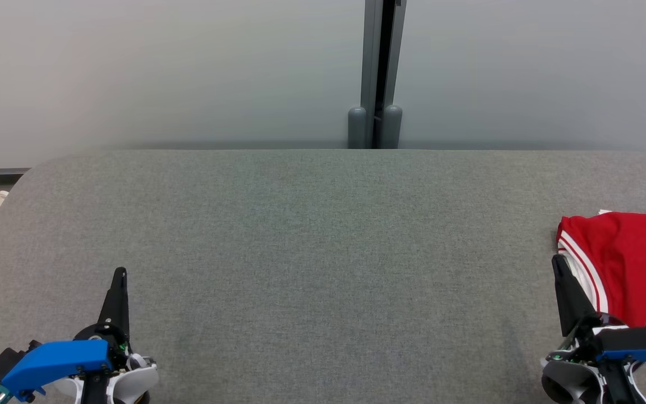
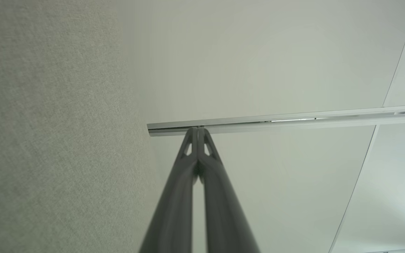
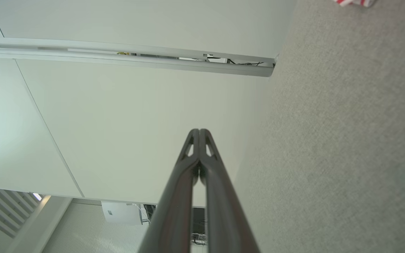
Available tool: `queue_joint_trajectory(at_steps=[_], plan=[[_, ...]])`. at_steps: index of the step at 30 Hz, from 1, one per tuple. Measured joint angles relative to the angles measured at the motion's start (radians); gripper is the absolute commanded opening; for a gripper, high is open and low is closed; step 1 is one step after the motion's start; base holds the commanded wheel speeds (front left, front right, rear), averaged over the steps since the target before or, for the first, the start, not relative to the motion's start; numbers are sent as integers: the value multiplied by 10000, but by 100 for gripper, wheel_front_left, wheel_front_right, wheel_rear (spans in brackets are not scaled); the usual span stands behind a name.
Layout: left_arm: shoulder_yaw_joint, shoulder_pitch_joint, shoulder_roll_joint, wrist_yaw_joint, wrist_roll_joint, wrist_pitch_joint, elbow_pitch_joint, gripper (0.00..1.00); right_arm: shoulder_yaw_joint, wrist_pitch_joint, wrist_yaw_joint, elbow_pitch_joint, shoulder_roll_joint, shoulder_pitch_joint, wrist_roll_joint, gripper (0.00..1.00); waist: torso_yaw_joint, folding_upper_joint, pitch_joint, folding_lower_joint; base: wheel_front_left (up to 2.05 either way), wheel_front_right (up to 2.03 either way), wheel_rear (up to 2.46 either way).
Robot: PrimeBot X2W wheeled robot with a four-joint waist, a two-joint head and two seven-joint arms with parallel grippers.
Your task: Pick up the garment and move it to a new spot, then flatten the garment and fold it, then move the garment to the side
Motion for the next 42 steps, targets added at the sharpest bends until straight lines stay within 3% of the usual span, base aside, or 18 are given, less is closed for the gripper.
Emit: queue_joint_trajectory(at_steps=[12, 42], plan=[[79, -123, 2, 0, -690, 178, -105, 0, -61, 186, 0, -211, -4, 29, 757, 0, 16, 0, -8, 0, 0, 0, 0], [79, -128, 2, 0, -690, 182, -109, 0, -63, 186, 0, -215, -4, 35, 757, 0, 16, 0, -8, 0, 0, 0, 0]])
